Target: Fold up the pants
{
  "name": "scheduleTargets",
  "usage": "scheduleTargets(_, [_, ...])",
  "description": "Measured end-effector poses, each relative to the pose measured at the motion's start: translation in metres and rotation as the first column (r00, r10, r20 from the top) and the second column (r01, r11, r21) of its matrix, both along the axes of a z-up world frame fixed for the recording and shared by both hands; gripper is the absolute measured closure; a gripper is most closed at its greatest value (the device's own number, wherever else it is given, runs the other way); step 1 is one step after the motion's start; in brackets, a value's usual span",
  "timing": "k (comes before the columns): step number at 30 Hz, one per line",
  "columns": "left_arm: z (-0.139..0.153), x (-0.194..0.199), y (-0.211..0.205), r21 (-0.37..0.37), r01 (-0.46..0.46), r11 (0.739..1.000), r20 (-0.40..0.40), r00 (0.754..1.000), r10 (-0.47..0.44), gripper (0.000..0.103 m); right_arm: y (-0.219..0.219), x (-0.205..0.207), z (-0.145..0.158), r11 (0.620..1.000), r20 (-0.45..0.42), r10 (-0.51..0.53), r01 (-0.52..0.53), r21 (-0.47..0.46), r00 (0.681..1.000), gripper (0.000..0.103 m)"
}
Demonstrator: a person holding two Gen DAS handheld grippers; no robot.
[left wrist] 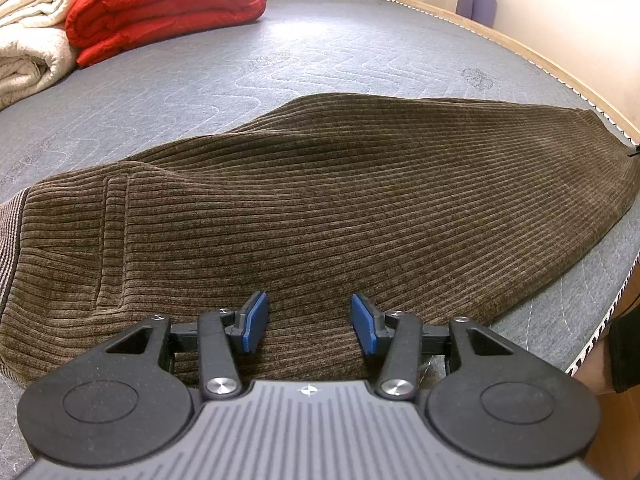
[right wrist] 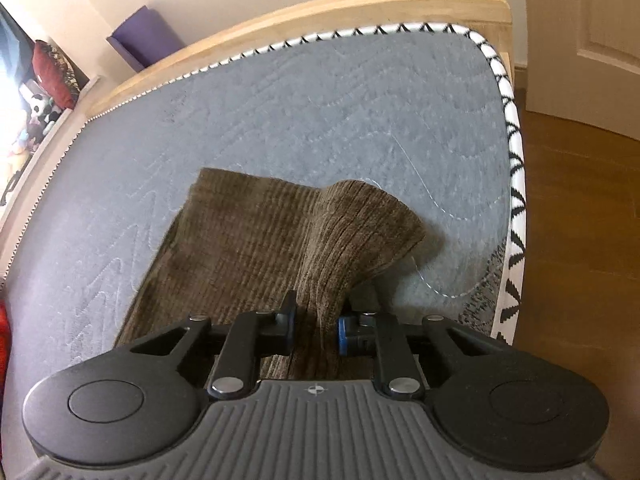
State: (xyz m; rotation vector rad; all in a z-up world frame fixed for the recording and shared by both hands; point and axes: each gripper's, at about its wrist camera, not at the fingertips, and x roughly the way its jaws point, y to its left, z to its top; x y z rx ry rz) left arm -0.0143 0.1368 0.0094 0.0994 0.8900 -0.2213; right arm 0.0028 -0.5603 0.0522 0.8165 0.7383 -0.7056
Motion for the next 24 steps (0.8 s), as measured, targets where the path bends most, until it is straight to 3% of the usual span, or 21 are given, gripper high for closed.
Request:
scheduleTargets(5, [0.001, 0.001, 0.001, -0.013, -0.003, 1.0, -0.001, 1.0, 0.003, 0.05, 0.016, 0.006, 0.027, 0.997, 0.018, 0.034, -0.033, -0.073, 0.999, 0.085])
scheduleTargets(9, [0.003, 0.004, 0.005, -0.049, -0.024, 0.999, 0.011, 1.0, 0.025, 0.049, 0.066, 0.022, 0.073, 0.96, 0.041, 0.165, -0.15, -0.236, 0.985, 0.086])
scheduleTargets(11, [0.007, 0.004, 0.008, -0.066, -0.046, 0.997, 0.029, 0.998, 0.048, 0.049, 0.113, 0.033, 0.098, 0.889, 0.029, 0.296, -0.264, -0.373, 0.955, 0.086])
scheduleTargets(13, [0.012, 0.003, 0.015, -0.089, -0.076, 0.993, 0.05, 0.996, 0.08, 0.049, 0.171, 0.038, 0.118, 0.779, 0.008, 0.446, -0.384, -0.496, 0.895, 0.087])
scheduleTargets(16, [0.018, 0.003, 0.026, -0.13, -0.121, 0.984, 0.059, 0.99, 0.129, 0.049, 0.273, 0.031, 0.131, 0.537, -0.054, 0.672, -0.536, -0.652, 0.739, 0.087])
scheduleTargets(18, [0.02, 0.005, 0.031, -0.141, -0.144, 0.98, 0.048, 0.987, 0.152, 0.049, 0.341, 0.016, 0.121, 0.331, -0.119, 0.779, -0.565, -0.756, 0.615, 0.087])
scheduleTargets(20, [0.018, 0.007, 0.035, -0.132, -0.168, 0.977, 0.022, 0.985, 0.173, 0.049, 0.404, -0.003, 0.096, 0.16, -0.212, 0.87, -0.663, -0.732, 0.444, 0.085])
scheduleTargets(22, [0.014, 0.01, 0.038, -0.133, -0.187, 0.973, -0.011, 0.982, 0.187, 0.049, 0.455, -0.016, 0.056, -0.023, -0.337, 0.912, -0.794, -0.607, 0.232, 0.082])
scheduleTargets(24, [0.013, 0.011, 0.039, -0.136, -0.195, 0.971, -0.024, 0.981, 0.193, 0.047, 0.492, -0.032, 0.005, -0.186, -0.456, 0.889, -0.873, -0.45, 0.046, 0.081])
